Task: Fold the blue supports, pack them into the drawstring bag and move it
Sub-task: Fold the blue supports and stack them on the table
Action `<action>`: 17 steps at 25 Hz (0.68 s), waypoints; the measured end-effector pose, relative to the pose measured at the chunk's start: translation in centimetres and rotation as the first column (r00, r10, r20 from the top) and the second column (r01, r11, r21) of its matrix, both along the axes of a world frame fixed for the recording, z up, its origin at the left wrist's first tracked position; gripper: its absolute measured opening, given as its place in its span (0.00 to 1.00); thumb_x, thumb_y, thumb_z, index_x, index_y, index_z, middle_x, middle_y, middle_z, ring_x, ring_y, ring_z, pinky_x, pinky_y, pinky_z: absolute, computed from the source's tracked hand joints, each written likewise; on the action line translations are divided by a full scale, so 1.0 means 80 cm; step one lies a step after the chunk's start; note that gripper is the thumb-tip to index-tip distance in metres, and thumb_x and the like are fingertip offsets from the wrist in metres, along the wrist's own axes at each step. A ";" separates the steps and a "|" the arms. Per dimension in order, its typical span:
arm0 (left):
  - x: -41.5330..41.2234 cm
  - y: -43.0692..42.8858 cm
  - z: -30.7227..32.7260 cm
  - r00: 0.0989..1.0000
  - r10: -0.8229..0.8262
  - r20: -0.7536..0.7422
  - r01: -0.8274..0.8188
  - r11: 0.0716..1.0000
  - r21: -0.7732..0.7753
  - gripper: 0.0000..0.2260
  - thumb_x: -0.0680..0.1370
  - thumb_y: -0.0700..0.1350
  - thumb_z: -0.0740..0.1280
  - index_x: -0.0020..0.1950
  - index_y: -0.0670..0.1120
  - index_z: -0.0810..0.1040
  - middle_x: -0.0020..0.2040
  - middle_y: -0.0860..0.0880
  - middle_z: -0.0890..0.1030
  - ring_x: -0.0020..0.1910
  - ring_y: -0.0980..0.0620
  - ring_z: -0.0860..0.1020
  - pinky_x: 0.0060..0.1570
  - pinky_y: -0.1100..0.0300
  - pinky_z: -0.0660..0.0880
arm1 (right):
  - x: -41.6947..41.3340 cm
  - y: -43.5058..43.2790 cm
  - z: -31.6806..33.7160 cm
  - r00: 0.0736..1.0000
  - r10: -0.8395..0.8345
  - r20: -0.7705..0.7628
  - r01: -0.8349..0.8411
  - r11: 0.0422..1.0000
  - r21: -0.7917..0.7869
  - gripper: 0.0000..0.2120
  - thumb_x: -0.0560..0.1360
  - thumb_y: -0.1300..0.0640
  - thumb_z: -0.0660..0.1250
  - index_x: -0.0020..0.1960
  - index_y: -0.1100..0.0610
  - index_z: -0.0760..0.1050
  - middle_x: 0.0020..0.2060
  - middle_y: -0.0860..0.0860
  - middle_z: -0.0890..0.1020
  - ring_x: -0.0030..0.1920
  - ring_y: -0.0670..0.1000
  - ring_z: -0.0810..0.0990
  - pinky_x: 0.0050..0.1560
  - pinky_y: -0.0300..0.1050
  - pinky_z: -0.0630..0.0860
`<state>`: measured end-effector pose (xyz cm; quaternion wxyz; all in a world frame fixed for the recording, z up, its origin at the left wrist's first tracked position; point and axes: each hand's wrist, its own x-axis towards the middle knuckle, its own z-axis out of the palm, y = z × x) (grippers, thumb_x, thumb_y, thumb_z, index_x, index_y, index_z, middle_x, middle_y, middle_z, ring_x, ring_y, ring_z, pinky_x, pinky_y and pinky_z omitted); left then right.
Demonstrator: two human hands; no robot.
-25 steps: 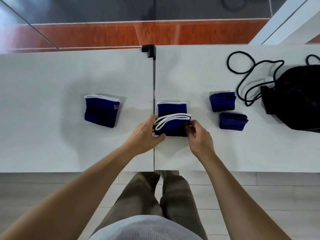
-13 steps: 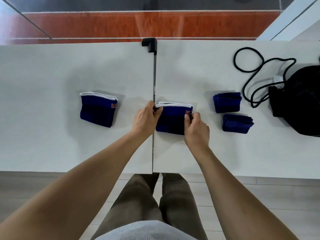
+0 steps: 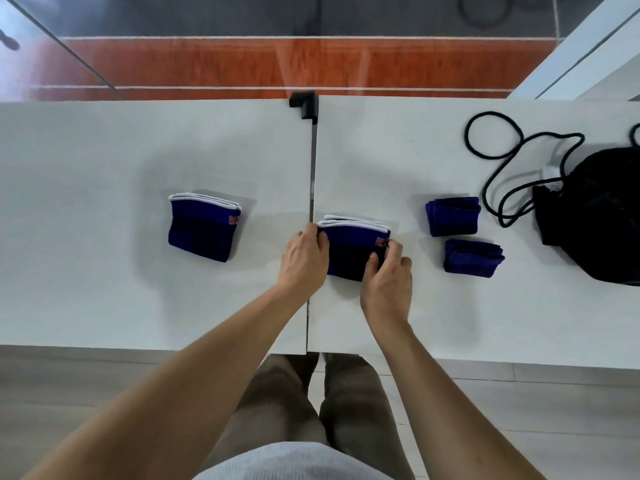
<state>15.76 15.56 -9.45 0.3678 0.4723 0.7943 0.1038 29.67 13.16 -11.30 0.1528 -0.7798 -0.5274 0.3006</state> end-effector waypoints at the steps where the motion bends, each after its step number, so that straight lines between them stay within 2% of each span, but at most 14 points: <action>1: 0.001 -0.009 0.003 0.999 -0.030 0.036 0.030 1.000 0.006 0.07 0.84 0.46 0.53 0.51 0.45 0.68 0.46 0.44 0.75 0.46 0.43 0.70 0.46 0.54 0.63 | 0.002 -0.005 0.002 0.999 -0.007 -0.034 0.007 1.000 -0.006 0.15 0.83 0.51 0.59 0.68 0.54 0.67 0.52 0.56 0.76 0.47 0.54 0.77 0.45 0.44 0.74; 3: 0.000 -0.022 0.006 0.994 -0.037 0.102 0.035 0.999 0.019 0.08 0.84 0.44 0.52 0.56 0.45 0.70 0.49 0.44 0.76 0.48 0.43 0.73 0.45 0.54 0.65 | 0.009 -0.008 0.002 0.994 -0.020 -0.103 0.020 1.000 0.000 0.14 0.82 0.52 0.60 0.66 0.54 0.69 0.52 0.53 0.77 0.47 0.51 0.76 0.42 0.38 0.71; 5: 0.002 -0.025 0.010 0.985 0.024 0.170 -0.024 1.000 0.000 0.10 0.84 0.45 0.52 0.60 0.48 0.72 0.49 0.46 0.78 0.46 0.46 0.76 0.38 0.58 0.68 | 0.017 -0.007 0.003 0.983 -0.055 -0.175 0.054 0.999 -0.008 0.12 0.82 0.51 0.61 0.62 0.54 0.71 0.51 0.51 0.79 0.46 0.48 0.76 0.38 0.33 0.68; 8: 0.010 -0.028 0.013 0.951 0.187 0.245 -0.177 0.982 -0.065 0.10 0.85 0.47 0.56 0.62 0.52 0.74 0.44 0.52 0.79 0.40 0.56 0.77 0.33 0.64 0.70 | 0.026 -0.009 0.007 0.952 -0.132 -0.275 0.107 0.989 -0.103 0.12 0.82 0.49 0.61 0.61 0.55 0.71 0.50 0.49 0.79 0.45 0.47 0.77 0.36 0.34 0.69; 11: 0.011 -0.042 0.012 0.921 0.299 0.251 -0.291 0.954 -0.069 0.10 0.83 0.51 0.60 0.63 0.53 0.75 0.42 0.49 0.80 0.41 0.52 0.79 0.35 0.59 0.76 | 0.032 -0.016 0.007 0.940 -0.129 -0.317 0.070 0.979 -0.189 0.13 0.82 0.47 0.60 0.60 0.55 0.72 0.49 0.48 0.79 0.42 0.43 0.76 0.36 0.34 0.69; 13: 0.010 -0.051 0.015 0.907 0.339 0.249 -0.327 0.941 -0.090 0.13 0.82 0.53 0.62 0.66 0.53 0.73 0.46 0.49 0.81 0.44 0.52 0.80 0.37 0.59 0.78 | 0.035 -0.019 0.007 0.936 -0.092 -0.340 0.028 0.982 -0.187 0.13 0.83 0.46 0.60 0.59 0.55 0.73 0.47 0.47 0.78 0.42 0.42 0.76 0.36 0.35 0.69; 15: 0.003 -0.057 0.020 0.876 0.387 0.290 -0.363 0.922 -0.134 0.16 0.82 0.55 0.63 0.68 0.54 0.71 0.49 0.49 0.81 0.45 0.51 0.81 0.37 0.57 0.79 | 0.032 -0.019 0.008 0.921 -0.050 -0.386 -0.008 0.989 -0.148 0.13 0.83 0.47 0.59 0.56 0.55 0.75 0.45 0.48 0.80 0.43 0.45 0.77 0.37 0.37 0.71; 17: -0.010 -0.063 0.030 0.836 0.378 0.398 -0.344 0.926 -0.157 0.13 0.83 0.53 0.62 0.68 0.57 0.71 0.49 0.47 0.81 0.41 0.51 0.81 0.31 0.60 0.77 | 0.026 -0.022 0.014 0.903 -0.009 -0.430 -0.038 0.994 -0.100 0.12 0.83 0.48 0.59 0.54 0.55 0.76 0.44 0.49 0.80 0.43 0.49 0.79 0.37 0.40 0.74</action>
